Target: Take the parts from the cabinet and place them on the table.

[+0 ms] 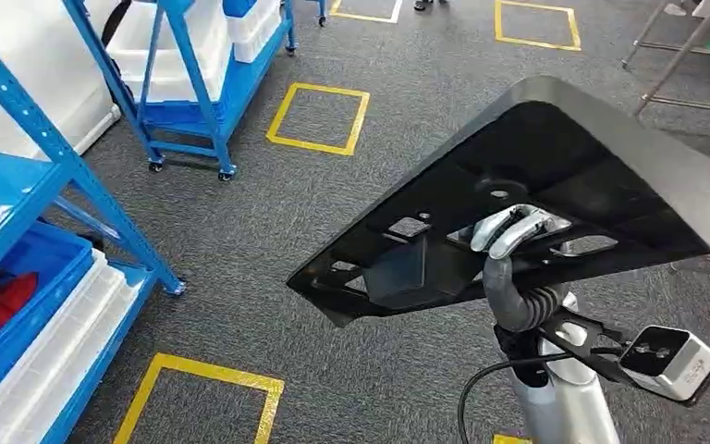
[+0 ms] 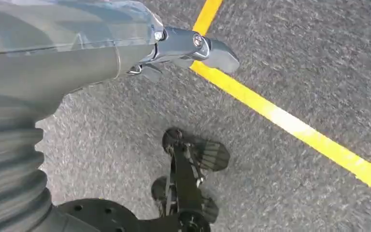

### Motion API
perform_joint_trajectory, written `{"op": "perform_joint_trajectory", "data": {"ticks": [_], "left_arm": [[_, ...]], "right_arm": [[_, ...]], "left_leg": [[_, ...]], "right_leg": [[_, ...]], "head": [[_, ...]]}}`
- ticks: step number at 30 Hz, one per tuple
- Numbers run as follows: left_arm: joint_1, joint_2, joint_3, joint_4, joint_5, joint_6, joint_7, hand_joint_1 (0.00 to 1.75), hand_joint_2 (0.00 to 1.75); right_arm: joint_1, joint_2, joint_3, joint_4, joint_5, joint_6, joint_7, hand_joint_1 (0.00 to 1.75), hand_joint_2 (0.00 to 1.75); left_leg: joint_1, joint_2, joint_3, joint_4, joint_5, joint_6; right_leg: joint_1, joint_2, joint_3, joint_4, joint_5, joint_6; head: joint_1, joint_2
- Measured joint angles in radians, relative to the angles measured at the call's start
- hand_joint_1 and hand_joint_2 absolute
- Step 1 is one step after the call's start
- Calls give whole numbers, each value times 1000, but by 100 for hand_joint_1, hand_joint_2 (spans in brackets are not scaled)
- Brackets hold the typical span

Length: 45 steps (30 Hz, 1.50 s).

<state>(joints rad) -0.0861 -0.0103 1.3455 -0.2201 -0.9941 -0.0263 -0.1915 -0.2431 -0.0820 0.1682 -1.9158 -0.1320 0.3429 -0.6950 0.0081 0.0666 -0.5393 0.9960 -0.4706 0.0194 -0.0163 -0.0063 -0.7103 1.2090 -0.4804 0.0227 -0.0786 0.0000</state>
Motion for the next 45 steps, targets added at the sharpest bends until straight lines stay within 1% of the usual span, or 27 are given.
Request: {"op": "perform_joint_trajectory", "data": {"ticks": [1, 2, 3, 6, 8, 10, 12, 13, 14, 16, 17, 18, 22, 23, 24, 25, 27, 29, 30, 32, 33, 34, 38, 40, 41, 43, 45], "left_arm": [[0, 0, 1, 0, 0, 3, 4, 0, 175], [0, 0, 2, 0, 0, 7, 10, 0, 175], [0, 1, 3, 0, 0, 11, 14, 0, 175], [1, 2, 4, 0, 0, 15, 26, 0, 175], [-3, 2, 4, 0, -6, 14, 32, 0, 175], [-7, 2, 4, 0, -10, 12, 38, 0, 175], [0, 5, 4, 0, -13, 12, 45, 0, 175], [5, 5, 4, 0, -15, 13, 48, 0, 175], [9, 5, 4, 0, -16, 14, 50, 0, 175], [7, 5, 4, 0, -10, 15, 50, 0, 175], [5, 5, 4, 0, -6, 14, 48, 0, 175], [3, 5, 5, 0, 2, 13, 42, 0, 175], [1, 5, 9, 0, 13, 10, 29, 0, 175], [-3, 4, 9, 0, 14, 9, 27, 0, 175], [-4, 4, 9, 0, 14, 8, 24, 0, 175], [-2, 4, 10, 0, 15, 8, 22, 0, 175], [5, 4, 13, 0, 18, 7, 22, 0, 175], [7, 4, 15, 0, 19, 8, 22, 0, 175], [6, 4, 16, 0, 19, 9, 21, 0, 175], [4, 4, 19, 0, 20, 9, 21, 0, 175], [4, 4, 19, 0, 20, 10, 21, 0, 175], [5, 4, 20, 0, 20, 10, 19, 0, 175], [0, 5, 21, 0, 17, 12, 11, 0, 175], [-1, 6, 21, 0, 15, 9, 6, 0, 175], [1, 6, 22, 0, 16, 9, 6, 0, 175], [7, 8, 23, 0, 16, 9, 6, 0, 175], [11, 8, 24, 0, 16, 9, 8, 0, 175]], "right_arm": [[0, 0, 0, 0, 2, -1, 0, 175, 175], [0, 0, 0, 0, 2, -1, 0, 175, 175], [0, 0, 0, 1, 1, -1, 0, 175, 175], [2, -2, -2, 3, -5, -4, 2, 175, 175], [6, -2, -2, 4, -3, -10, 1, 175, 175], [11, -2, -2, 6, 3, -21, 0, 175, 175], [27, 0, -2, 7, 11, -24, 0, 175, 175], [34, 0, -1, 9, 15, -26, 0, 175, 175], [39, 0, -1, 11, 17, -26, 0, 175, 175], [37, 0, 1, 13, 17, -21, 1, 175, 175], [32, 0, 2, 14, 16, -18, 2, 175, 175], [26, 0, 3, 16, 13, -16, 4, 175, 175], [11, -2, 10, 27, -1, -11, 11, 175, 175], [10, -5, 11, 30, -5, -11, 11, 175, 175], [3, -8, 11, 32, -12, -14, 10, 175, 175], [-5, -8, 13, 34, -14, -17, 10, 175, 175], [-5, -8, 14, 38, -21, -20, 7, 175, 175], [-2, -8, 16, 41, -29, -20, 4, 175, 175], [-2, -8, 16, 41, -32, -20, 1, 175, 175], [-2, -10, 16, 39, -35, -21, -1, 175, 175], [-2, -10, 16, 37, -36, -21, -1, 175, 175], [-1, -10, 17, 35, -36, -22, -1, 175, 175], [9, -15, 15, 20, -42, -22, -2, 175, 175], [14, -17, 12, 9, -44, -24, -2, 175, 175], [17, -17, 12, 8, -45, -25, -2, 175, 175], [34, -18, 11, 3, -45, -26, -2, 175, 175], [47, -18, 11, 3, -44, -26, -2, 175, 175]], "left_leg": [[0, 9, 4, 1, -3, -3], [-2, 19, 8, 2, -7, -9], [-10, 26, 7, 6, -13, -16], [-7, 55, 15, 1, -16, -31], [-4, 63, 16, 2, -28, -42], [2, -13, -33, 124, -100, -46], [2, -43, -109, 275, -153, -47], [2, -48, -129, 305, -150, -46], [2, -53, -127, 287, -122, -44], [2, -68, -77, 156, -35, -35], [3, -98, -40, 68, 9, -31], [6, -155, -28, 37, -7, -26], [-3, -123, -18, 18, 3, -13], [7, -105, -15, 5, 13, -3], [3, -98, -12, -1, 16, 1], [0, -83, -13, -1, 16, 6], [-4, -55, -14, -1, 15, 7], [-5, -28, -16, 0, 13, 8], [-6, -15, -15, 1, 11, 7], [-6, 5, -9, 2, 6, 1], [-8, 14, -5, 3, 3, -4], [-15, 21, -5, 6, -1, -10], [-14, 60, 8, 2, -9, -32], [-4, -24, -22, 71, -59, -41], [-4, -45, -59, 151, -100, -43], [-3, -56, -136, 308, -156, -47], [-3, -57, -144, 303, -119, -45]], "right_leg": [[1, -23, 58, -102, 40, -2], [5, -69, 99, -183, 41, -7], [14, -71, 101, -189, 42, -18], [21, -33, 94, -185, 41, -33], [13, -11, 101, -197, 48, -46], [12, 7, 100, -198, 49, -52], [15, 31, 100, -197, 49, -58], [17, 45, 100, -196, 48, -58], [17, 62, 100, -193, 48, -58], [18, 89, 100, -187, 47, -57], [17, 101, 100, -184, 46, -54], [19, 111, 96, -181, 45, -49], [5, 157, 85, -188, 58, -19], [7, 136, 84, -178, 52, -17], [15, 72, 72, -154, 32, -15], [13, 35, 42, -93, -9, -12], [9, 15, -30, 63, -81, -6], [4, 11, -56, 119, -85, -2], [2, 9, -33, 78, -56, -1], [4, -24, 77, -118, 30, -5], [10, -74, 113, -188, 29, -11], [17, -78, 114, -193, 31, -20], [16, -26, 112, -200, 35, -41], [11, -9, 117, -206, 40, -51], [11, 2, 117, -206, 41, -55], [13, 31, 116, -205, 41, -56], [13, 61, 118, -203, 41, -55]], "head": [[0, 0], [0, 0], [0, 0], [0, 0], [0, 0], [0, 0], [0, 0], [0, 0], [0, 0], [0, 0], [0, 0], [0, 0], [0, 0], [0, 0], [0, 0], [0, 0], [0, 0], [0, 0], [0, 0], [0, 0], [0, 0], [0, 0], [0, 0], [0, 0], [0, 0], [0, 0], [0, 0]]}}
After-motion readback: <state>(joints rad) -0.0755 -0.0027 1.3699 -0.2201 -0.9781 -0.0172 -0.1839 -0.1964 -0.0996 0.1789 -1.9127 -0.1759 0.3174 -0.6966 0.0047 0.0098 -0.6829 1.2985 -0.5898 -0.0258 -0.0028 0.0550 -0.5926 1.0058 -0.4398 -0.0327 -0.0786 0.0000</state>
